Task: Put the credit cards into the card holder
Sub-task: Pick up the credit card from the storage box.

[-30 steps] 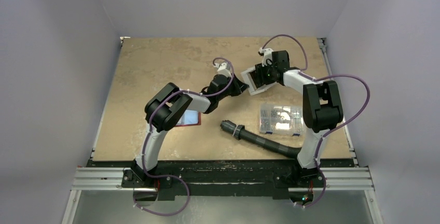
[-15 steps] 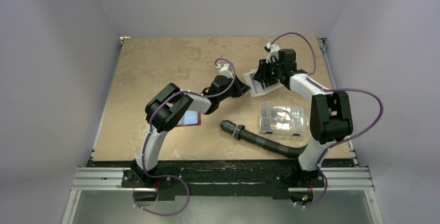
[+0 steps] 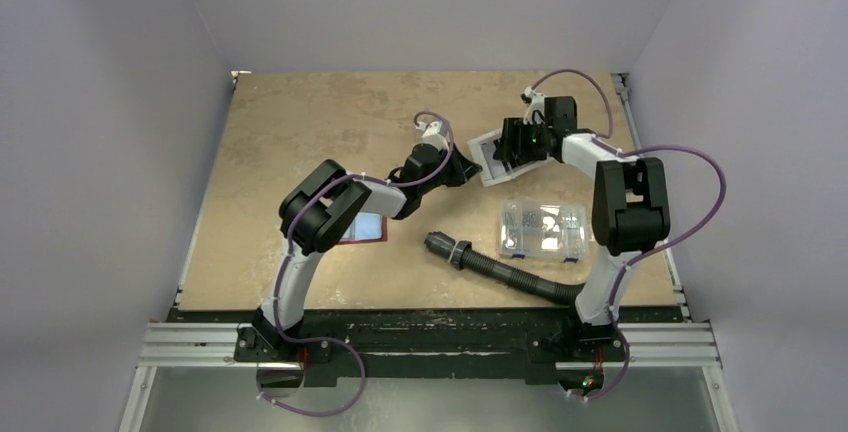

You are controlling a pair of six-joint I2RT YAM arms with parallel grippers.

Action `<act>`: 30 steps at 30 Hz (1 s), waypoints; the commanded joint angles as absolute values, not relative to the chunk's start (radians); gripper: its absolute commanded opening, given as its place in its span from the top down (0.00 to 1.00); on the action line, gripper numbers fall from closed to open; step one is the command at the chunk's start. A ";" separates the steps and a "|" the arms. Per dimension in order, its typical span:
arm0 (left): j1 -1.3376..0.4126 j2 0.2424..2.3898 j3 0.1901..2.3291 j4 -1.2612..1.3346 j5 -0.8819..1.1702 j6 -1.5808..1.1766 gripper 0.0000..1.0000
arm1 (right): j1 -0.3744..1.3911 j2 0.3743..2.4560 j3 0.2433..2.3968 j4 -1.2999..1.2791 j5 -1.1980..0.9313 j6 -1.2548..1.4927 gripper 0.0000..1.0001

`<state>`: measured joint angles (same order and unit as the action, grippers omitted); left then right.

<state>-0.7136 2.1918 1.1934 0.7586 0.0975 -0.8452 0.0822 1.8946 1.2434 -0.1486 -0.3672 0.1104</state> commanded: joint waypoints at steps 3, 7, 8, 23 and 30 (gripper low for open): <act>-0.707 2.197 1.173 0.770 0.125 -0.779 1.00 | 0.082 1.970 1.320 -0.200 -0.474 0.034 0.24; -0.707 2.197 1.196 0.749 0.132 -0.769 1.00 | 0.086 1.979 1.276 -0.158 -0.615 0.072 0.28; -0.707 2.195 1.202 0.742 0.133 -0.765 1.00 | 0.086 1.980 1.266 -0.156 -0.646 0.079 0.30; -0.708 2.198 1.212 0.726 0.133 -0.781 1.00 | 0.080 1.934 1.172 -0.007 -0.881 0.259 0.52; -0.696 2.208 1.209 0.719 0.143 -0.804 1.00 | 0.048 1.896 1.116 0.055 -0.922 0.301 0.58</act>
